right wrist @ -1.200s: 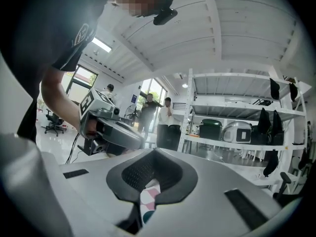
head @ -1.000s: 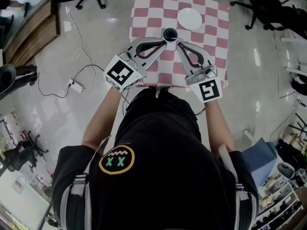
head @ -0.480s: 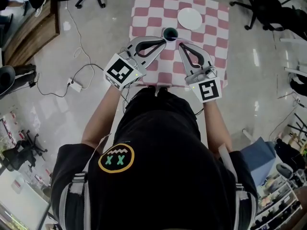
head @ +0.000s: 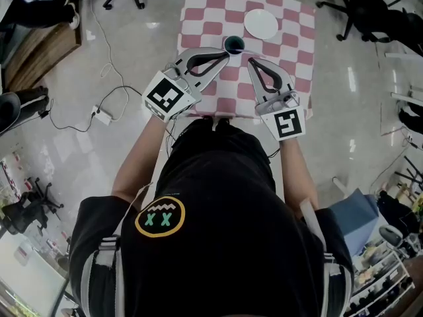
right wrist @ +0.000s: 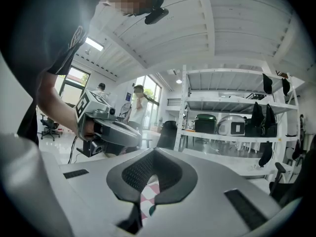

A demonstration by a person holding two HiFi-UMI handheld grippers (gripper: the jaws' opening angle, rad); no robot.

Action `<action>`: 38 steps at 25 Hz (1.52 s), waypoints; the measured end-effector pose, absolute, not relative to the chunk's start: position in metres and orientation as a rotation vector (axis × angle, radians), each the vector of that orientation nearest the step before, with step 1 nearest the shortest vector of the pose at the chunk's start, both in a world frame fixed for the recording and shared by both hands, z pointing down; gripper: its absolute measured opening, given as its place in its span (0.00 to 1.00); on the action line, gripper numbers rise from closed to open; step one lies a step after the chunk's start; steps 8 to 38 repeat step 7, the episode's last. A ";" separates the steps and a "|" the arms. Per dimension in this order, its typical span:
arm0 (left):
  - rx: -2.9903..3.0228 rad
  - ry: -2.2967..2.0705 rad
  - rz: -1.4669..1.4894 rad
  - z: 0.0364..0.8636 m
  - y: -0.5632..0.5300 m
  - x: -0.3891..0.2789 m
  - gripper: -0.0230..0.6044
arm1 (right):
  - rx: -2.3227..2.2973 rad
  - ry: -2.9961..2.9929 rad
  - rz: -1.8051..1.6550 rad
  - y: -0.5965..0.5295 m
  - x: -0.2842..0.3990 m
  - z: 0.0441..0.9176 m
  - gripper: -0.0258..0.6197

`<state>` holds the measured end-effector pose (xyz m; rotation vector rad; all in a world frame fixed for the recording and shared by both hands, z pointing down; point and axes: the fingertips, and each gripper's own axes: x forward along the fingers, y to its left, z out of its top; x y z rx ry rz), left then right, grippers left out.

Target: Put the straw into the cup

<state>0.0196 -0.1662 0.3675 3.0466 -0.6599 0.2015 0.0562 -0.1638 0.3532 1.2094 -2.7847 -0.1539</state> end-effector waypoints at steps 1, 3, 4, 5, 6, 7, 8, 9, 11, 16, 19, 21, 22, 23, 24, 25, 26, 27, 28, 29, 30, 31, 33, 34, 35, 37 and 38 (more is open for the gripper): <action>3.049 -0.657 0.195 0.367 -0.166 0.020 0.07 | 1.211 -2.783 -0.154 -0.164 0.057 0.354 0.07; 3.056 -0.647 0.184 0.365 -0.164 0.023 0.07 | 1.214 -2.784 -0.148 -0.164 0.057 0.355 0.07; 3.060 -0.642 0.181 0.364 -0.163 0.024 0.07 | 1.215 -2.786 -0.146 -0.164 0.057 0.355 0.07; 3.061 -0.639 0.180 0.364 -0.163 0.025 0.07 | 1.216 -2.788 -0.145 -0.164 0.057 0.355 0.07; 3.061 -0.639 0.180 0.364 -0.162 0.025 0.07 | 1.217 -2.790 -0.145 -0.164 0.058 0.355 0.07; 3.060 -0.640 0.181 0.364 -0.163 0.025 0.07 | 1.217 -2.791 -0.146 -0.164 0.058 0.355 0.07; 3.060 -0.640 0.181 0.364 -0.163 0.025 0.07 | 1.217 -2.791 -0.146 -0.164 0.058 0.355 0.07; 3.060 -0.640 0.181 0.364 -0.163 0.025 0.07 | 1.217 -2.791 -0.146 -0.164 0.058 0.355 0.07; 3.060 -0.640 0.181 0.364 -0.163 0.025 0.07 | 1.217 -2.791 -0.146 -0.164 0.058 0.355 0.07; 3.060 -0.640 0.181 0.364 -0.163 0.025 0.07 | 1.217 -2.791 -0.146 -0.164 0.058 0.355 0.07; 3.060 -0.640 0.181 0.364 -0.163 0.025 0.07 | 1.217 -2.791 -0.146 -0.164 0.058 0.355 0.07; 3.060 -0.640 0.181 0.364 -0.163 0.025 0.07 | 1.217 -2.791 -0.146 -0.164 0.058 0.355 0.07; 3.060 -0.640 0.181 0.364 -0.163 0.025 0.07 | 1.217 -2.791 -0.146 -0.164 0.058 0.355 0.07; 3.060 -0.640 0.181 0.364 -0.163 0.025 0.07 | 1.217 -2.791 -0.146 -0.164 0.058 0.355 0.07; 3.060 -0.640 0.181 0.364 -0.163 0.025 0.07 | 1.217 -2.791 -0.146 -0.164 0.058 0.355 0.07; 3.060 -0.640 0.181 0.364 -0.163 0.025 0.07 | 1.217 -2.791 -0.146 -0.164 0.058 0.355 0.07; 3.060 -0.640 0.181 0.364 -0.163 0.025 0.07 | 1.217 -2.791 -0.146 -0.164 0.058 0.355 0.07; 3.060 -0.640 0.181 0.364 -0.163 0.025 0.07 | 1.217 -2.791 -0.146 -0.164 0.058 0.355 0.07; 3.060 -0.640 0.181 0.364 -0.163 0.025 0.07 | 1.217 -2.791 -0.146 -0.164 0.058 0.355 0.07; 3.060 -0.640 0.181 0.364 -0.163 0.025 0.07 | 1.217 -2.791 -0.146 -0.164 0.058 0.355 0.07; 3.060 -0.640 0.181 0.364 -0.163 0.025 0.07 | 1.217 -2.791 -0.146 -0.164 0.058 0.355 0.07; 3.060 -0.640 0.181 0.364 -0.163 0.025 0.07 | 1.217 -2.791 -0.146 -0.164 0.058 0.355 0.07; 3.060 -0.640 0.181 0.364 -0.163 0.025 0.07 | 1.217 -2.791 -0.146 -0.164 0.058 0.355 0.07; 3.060 -0.640 0.181 0.364 -0.163 0.025 0.07 | 1.217 -2.791 -0.146 -0.164 0.058 0.355 0.07; 3.060 -0.640 0.181 0.364 -0.163 0.025 0.07 | 1.217 -2.791 -0.146 -0.164 0.058 0.355 0.07; 3.060 -0.640 0.181 0.364 -0.163 0.025 0.07 | 1.217 -2.791 -0.146 -0.164 0.058 0.355 0.07; 3.060 -0.640 0.181 0.364 -0.163 0.025 0.07 | 1.217 -2.791 -0.146 -0.164 0.058 0.355 0.07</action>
